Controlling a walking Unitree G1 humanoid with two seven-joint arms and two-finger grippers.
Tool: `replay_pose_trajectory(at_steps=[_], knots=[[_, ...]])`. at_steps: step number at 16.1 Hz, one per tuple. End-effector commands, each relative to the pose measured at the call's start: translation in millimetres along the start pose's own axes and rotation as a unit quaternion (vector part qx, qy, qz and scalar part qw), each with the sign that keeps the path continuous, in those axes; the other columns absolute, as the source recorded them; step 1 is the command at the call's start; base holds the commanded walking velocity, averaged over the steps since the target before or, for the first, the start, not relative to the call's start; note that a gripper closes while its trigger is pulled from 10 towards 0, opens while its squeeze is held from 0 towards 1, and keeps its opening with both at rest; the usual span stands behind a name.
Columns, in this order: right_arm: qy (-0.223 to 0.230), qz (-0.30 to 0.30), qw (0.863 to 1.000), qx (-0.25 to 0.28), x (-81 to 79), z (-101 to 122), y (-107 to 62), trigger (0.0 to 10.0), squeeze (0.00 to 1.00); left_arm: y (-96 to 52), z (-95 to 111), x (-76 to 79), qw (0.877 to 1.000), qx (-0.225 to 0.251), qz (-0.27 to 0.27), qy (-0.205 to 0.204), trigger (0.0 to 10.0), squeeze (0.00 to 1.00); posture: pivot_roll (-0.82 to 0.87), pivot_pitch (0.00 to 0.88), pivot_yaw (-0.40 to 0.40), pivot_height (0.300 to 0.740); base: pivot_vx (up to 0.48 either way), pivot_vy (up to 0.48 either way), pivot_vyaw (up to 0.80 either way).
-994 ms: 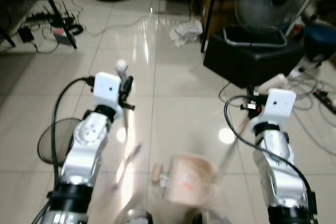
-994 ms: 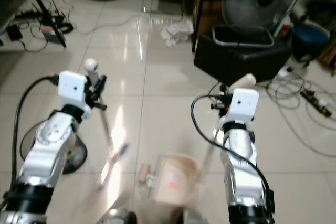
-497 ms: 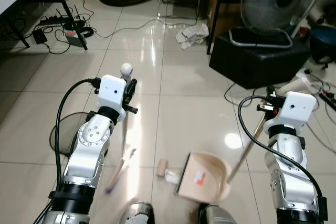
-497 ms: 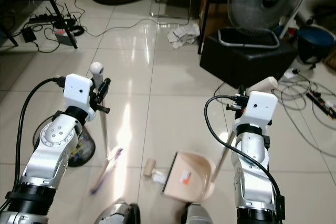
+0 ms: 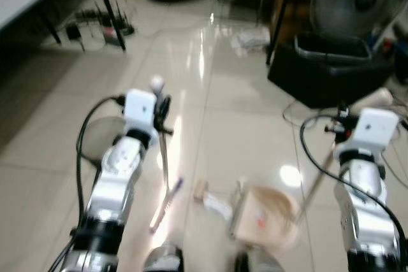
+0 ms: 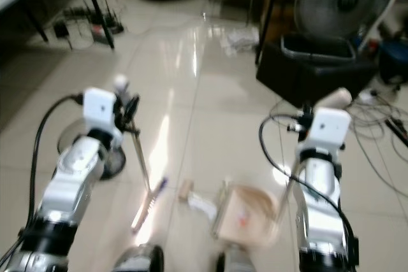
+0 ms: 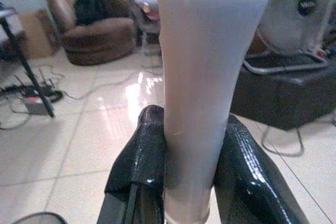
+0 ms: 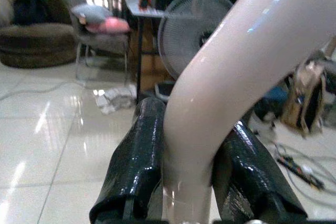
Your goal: Sweep floor
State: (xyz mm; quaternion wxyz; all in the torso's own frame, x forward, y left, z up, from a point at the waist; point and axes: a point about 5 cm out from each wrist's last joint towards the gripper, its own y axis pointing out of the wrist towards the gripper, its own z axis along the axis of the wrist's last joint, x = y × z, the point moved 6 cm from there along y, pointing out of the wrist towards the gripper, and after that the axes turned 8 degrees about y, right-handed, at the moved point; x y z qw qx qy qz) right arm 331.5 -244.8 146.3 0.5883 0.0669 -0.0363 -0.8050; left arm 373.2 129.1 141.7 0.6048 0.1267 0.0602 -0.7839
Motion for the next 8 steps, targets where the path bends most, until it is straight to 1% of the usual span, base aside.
replay_pose_trajectory(at_steps=[1,2,3,4,5,6,7,8], knots=[[0.002,0.013,1.000,0.012,-5.8,7,3.4,10.0,0.00,-0.2,5,1.3,1.000,0.008,-0.007,0.013,10.0,0.00,-0.01,0.158,0.008,0.740,0.000,0.000,0.00],[0.003,0.022,1.000,0.008,-11.9,5,2.4,10.0,0.00,-0.3,6,-0.6,1.000,0.010,-0.004,0.018,10.0,0.00,-0.01,0.157,0.015,0.740,0.000,0.000,0.00],[0.014,0.025,1.000,0.010,-17.6,5,-0.9,10.0,0.00,0.8,11,-3.3,1.000,0.023,-0.002,0.017,10.0,0.00,0.00,0.159,0.021,0.740,0.000,0.000,0.00],[0.021,0.026,0.999,0.009,-20.1,5,-3.0,10.0,0.00,1.3,14,-4.0,0.999,0.030,-0.002,0.018,10.0,0.00,0.00,0.158,0.024,0.740,0.000,0.000,0.00],[0.034,0.031,0.999,0.000,-25.2,0,-7.0,10.0,0.00,2.2,18,-3.7,0.999,0.038,-0.008,0.017,10.0,0.00,0.00,0.157,0.036,0.740,0.000,0.000,0.00],[0.057,0.032,0.998,-0.004,-27.6,-2,-8.7,10.0,0.00,2.8,20,-2.6,0.999,0.042,-0.013,0.016,10.0,0.00,0.00,0.153,0.038,0.740,0.000,0.000,0.00],[0.062,0.033,0.998,-0.005,-28.4,-3,-9.1,10.0,0.00,3.2,21,-1.0,0.999,0.044,-0.017,0.016,10.0,0.00,0.00,0.152,0.039,0.740,0.000,0.000,0.00],[0.064,0.033,0.997,-0.007,-28.7,-3,-9.2,10.0,0.00,3.4,21,0.7,0.999,0.045,-0.021,0.013,10.0,0.00,0.00,0.147,0.040,0.740,0.000,0.000,-0.51]])
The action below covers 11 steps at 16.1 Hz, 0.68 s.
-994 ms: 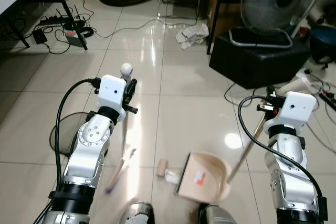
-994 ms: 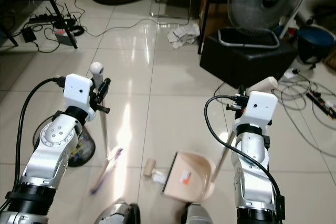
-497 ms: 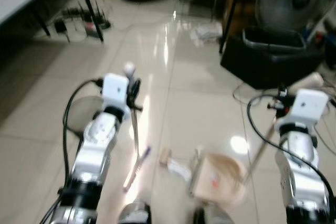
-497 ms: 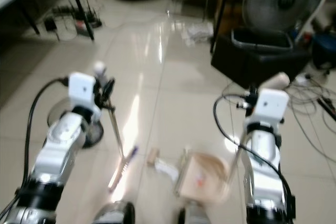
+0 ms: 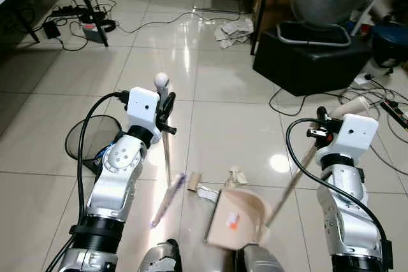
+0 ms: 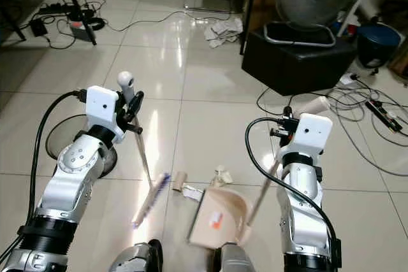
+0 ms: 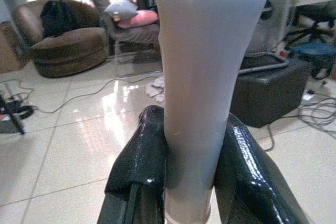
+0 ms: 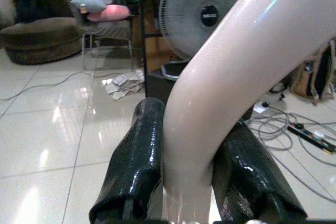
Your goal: Sweep floor
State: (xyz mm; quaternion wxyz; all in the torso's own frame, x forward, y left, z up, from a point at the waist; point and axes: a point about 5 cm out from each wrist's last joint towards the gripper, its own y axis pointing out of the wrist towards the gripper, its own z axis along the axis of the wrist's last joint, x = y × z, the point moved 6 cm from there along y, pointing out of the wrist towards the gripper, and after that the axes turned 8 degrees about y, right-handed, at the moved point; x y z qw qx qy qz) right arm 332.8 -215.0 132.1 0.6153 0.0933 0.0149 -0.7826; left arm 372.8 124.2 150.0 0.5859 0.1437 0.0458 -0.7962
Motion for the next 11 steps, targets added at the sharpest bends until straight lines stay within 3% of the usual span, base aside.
replay_pose_trajectory(at_steps=[1,2,8,11], knots=[[0.009,0.002,1.000,0.023,-0.9,13.6,0.3,10.0,0.00,2.4,12.5,0.0,1.000,0.022,-0.004,0.005,10.0,0.00,0.00,0.139,0.042,0.740,0.000,0.000,-0.64],[0.008,0.002,1.000,0.024,-0.3,14.4,0.4,10.0,0.00,2.0,12.2,0.2,1.000,0.022,-0.003,0.004,10.0,0.00,0.00,0.135,0.043,0.740,0.000,0.000,-0.64],[0.001,0.002,1.000,0.026,-0.1,16.4,1.8,10.0,0.00,1.4,7.0,5.0,1.000,0.017,-0.008,0.003,10.0,0.00,-0.01,0.137,0.045,0.740,0.040,0.000,0.00],[0.008,-0.003,1.000,0.023,2.1,15.4,0.2,10.0,0.00,2.2,6.9,4.9,1.000,0.016,-0.011,0.004,10.0,0.00,-0.01,0.148,0.049,0.740,0.242,0.000,0.00]])
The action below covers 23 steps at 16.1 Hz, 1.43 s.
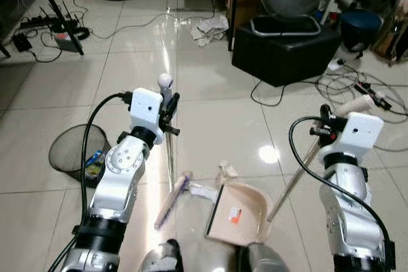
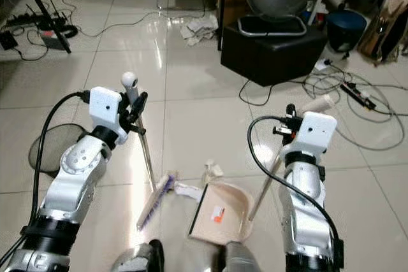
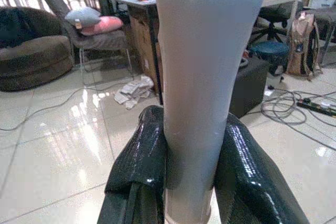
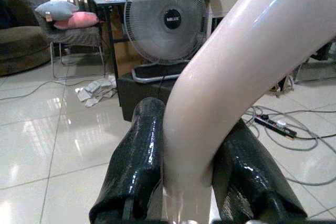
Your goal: Sweep floor
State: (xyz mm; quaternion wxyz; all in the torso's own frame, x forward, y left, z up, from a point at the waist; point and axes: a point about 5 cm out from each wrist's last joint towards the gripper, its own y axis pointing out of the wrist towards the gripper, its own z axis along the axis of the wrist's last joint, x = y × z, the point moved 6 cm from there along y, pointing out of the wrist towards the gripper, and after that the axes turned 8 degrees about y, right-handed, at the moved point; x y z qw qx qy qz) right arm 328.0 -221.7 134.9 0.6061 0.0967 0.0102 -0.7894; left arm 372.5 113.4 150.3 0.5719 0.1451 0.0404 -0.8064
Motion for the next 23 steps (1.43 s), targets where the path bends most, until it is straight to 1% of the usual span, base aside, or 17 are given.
replay_pose_trajectory(at_steps=[1,4,6,11,13,16,17,18,20,21,23], knots=[[0.010,0.008,1.000,0.016,-4.6,11,1.9,10.0,0.00,-1.0,4,-5.2,1.000,0.007,0.005,0.008,10.0,0.00,-0.01,0.145,0.051,0.740,0.240,0.000,-0.50],[0.008,0.008,1.000,0.014,-4.5,9,0.2,10.0,0.00,-1.2,3,-7.7,1.000,0.006,0.007,0.010,10.0,0.00,-0.01,0.146,0.055,0.740,0.244,0.000,-0.80],[0.002,0.016,1.000,0.008,-7.5,7,0.5,10.0,0.00,0.2,4,-7.6,1.000,0.008,0.007,0.010,10.0,0.00,-0.01,0.152,0.054,0.740,0.268,0.000,0.00],[-0.006,0.020,1.000,0.010,-7.4,9,0.1,10.0,0.00,0.8,4,-7.5,1.000,0.009,0.009,0.009,10.0,0.00,-0.01,0.150,0.049,0.740,0.275,0.000,0.00],[-0.004,0.030,1.000,0.001,-11.0,4,0.1,10.0,0.00,-0.4,3,-7.2,1.000,0.009,0.009,0.011,10.0,0.00,-0.01,0.139,0.045,0.740,0.277,0.000,0.00],[-0.001,0.039,0.999,0.000,-16.3,4,1.5,10.0,0.00,0.3,3,-9.7,1.000,0.009,0.012,0.012,10.0,0.00,-0.01,0.136,0.049,0.740,0.273,0.000,0.00],[-0.018,0.048,0.999,-0.009,-19.3,0,0.6,10.0,0.00,0.1,3,-9.9,1.000,0.009,0.011,0.014,10.0,0.00,-0.01,0.135,0.049,0.740,0.274,0.000,0.00],[-0.026,0.052,0.998,-0.017,-20.5,-3,0.0,10.0,0.00,0.0,3,-9.9,1.000,0.009,0.011,0.015,10.0,0.00,-0.01,0.133,0.050,0.740,0.274,0.000,0.00],[-0.033,0.048,0.998,-0.014,-19.9,-3,-0.1,10.0,0.00,0.5,3,-9.4,1.000,0.010,0.010,0.015,10.0,0.00,-0.01,0.133,0.053,0.740,0.274,0.000,0.65],[-0.015,0.042,0.999,-0.026,-17.6,-6,-0.2,10.0,0.00,1.1,4,-8.3,1.000,0.010,0.009,0.015,10.0,0.00,-0.01,0.133,0.053,0.740,0.274,0.000,0.00],[-0.013,0.050,0.998,-0.030,-19.0,-8,-0.9,10.0,0.00,1.4,4,-7.6,1.000,0.011,0.008,0.015,10.0,0.00,-0.01,0.131,0.052,0.740,0.272,0.000,0.00]])
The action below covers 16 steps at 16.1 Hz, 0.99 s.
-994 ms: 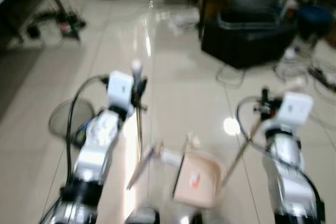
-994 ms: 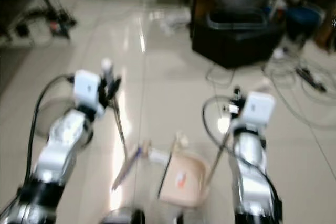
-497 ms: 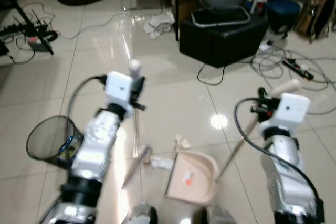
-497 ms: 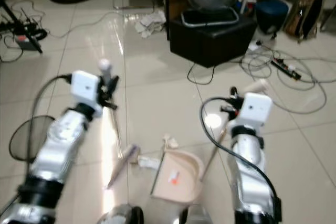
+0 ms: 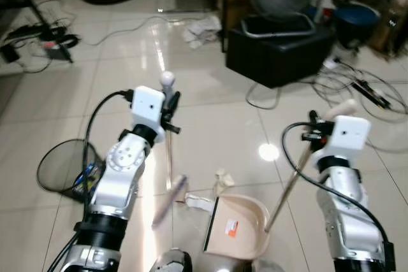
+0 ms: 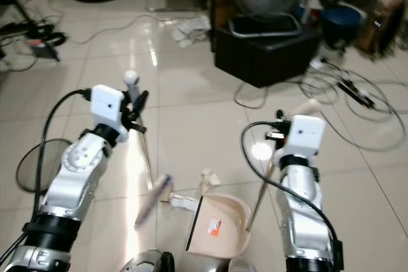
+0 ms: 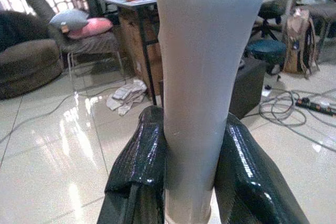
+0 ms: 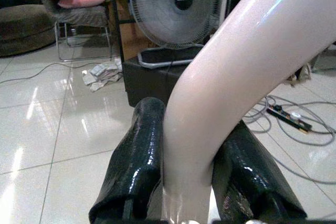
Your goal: Sweep floor
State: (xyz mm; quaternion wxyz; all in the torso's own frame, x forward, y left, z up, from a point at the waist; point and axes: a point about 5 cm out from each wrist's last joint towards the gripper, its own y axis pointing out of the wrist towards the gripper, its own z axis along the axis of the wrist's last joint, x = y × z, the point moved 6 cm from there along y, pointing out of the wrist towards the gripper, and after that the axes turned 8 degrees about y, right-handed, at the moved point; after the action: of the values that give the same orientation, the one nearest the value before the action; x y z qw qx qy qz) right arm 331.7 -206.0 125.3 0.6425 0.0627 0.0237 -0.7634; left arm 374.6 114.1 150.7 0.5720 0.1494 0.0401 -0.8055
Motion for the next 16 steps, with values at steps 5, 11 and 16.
replay_pose_trajectory(at_steps=[5,11,16], knots=[[0.004,0.019,1.000,0.010,-11.0,5.2,0.9,10.0,0.00,-0.6,4.1,-7.4,1.000,0.009,0.009,0.012,10.0,0.00,-0.01,0.131,0.052,0.740,0.272,0.000,0.00],[-0.007,0.003,1.000,0.015,-4.5,6.4,0.9,10.0,0.00,-0.3,4.4,-7.8,1.000,0.010,0.007,0.012,10.0,0.00,-0.01,0.133,0.055,0.740,0.272,0.000,0.27],[-0.006,0.004,1.000,0.017,-5.7,6.5,0.9,10.0,0.00,-0.4,3.9,-7.9,1.000,0.009,0.005,0.013,10.0,0.00,-0.01,0.135,0.058,0.740,0.000,0.000,0.00]])
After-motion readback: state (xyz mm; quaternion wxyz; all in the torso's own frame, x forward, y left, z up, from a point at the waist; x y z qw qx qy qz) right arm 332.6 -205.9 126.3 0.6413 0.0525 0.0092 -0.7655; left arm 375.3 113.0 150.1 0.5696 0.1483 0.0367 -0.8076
